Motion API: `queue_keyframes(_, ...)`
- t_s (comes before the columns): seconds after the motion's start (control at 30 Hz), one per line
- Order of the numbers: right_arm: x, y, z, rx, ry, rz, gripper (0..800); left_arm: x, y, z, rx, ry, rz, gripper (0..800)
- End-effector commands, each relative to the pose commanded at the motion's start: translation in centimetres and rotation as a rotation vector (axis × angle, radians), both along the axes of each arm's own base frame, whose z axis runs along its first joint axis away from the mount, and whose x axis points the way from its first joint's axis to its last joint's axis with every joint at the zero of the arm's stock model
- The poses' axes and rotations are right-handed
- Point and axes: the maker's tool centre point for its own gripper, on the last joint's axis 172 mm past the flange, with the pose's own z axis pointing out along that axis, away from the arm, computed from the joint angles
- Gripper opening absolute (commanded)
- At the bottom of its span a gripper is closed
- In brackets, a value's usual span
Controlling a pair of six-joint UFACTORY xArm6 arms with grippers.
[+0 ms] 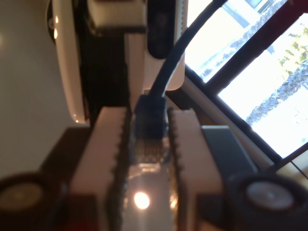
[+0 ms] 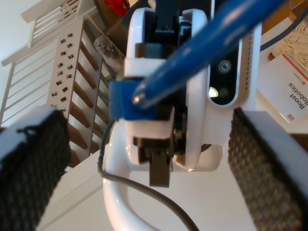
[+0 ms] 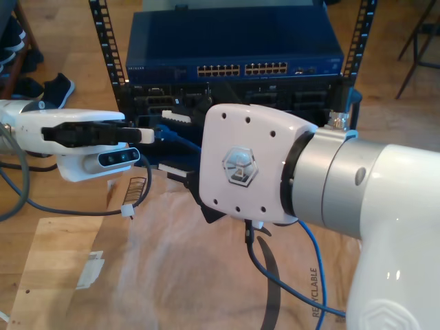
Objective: Grab the cable and plug it in
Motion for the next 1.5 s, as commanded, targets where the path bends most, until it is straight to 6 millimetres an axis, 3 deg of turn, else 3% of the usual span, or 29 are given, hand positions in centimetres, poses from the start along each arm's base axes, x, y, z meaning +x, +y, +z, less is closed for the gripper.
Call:
queue_keyframes(0.1, 0.06, -0.07, -0.06, 0.0, 0.0, -0.002, 387, -0.07, -0.01, -0.02, 0.002, -0.002, -0.001, 20)
queue_keyframes(0.7, 0.15, -0.24, 0.35, 0.009, -0.015, -0.008, 323, -0.83, -0.48, 0.47, -0.003, -0.01, -0.026, 20)
queue_keyframes(0.8, 0.15, -0.24, 0.35, 0.009, -0.015, -0.008, 276, -0.79, -0.48, 0.53, -0.003, -0.012, -0.025, 21)
queue_keyframes(1.33, 0.07, -0.22, 0.33, 0.01, -0.013, -0.007, 222, -0.68, -0.5, 0.54, -0.002, -0.009, -0.022, 24)
queue_keyframes(1.5, 0.09, -0.23, 0.36, 0.01, -0.014, -0.008, 173, -0.64, -0.48, 0.53, -0.002, -0.009, -0.022, 25)
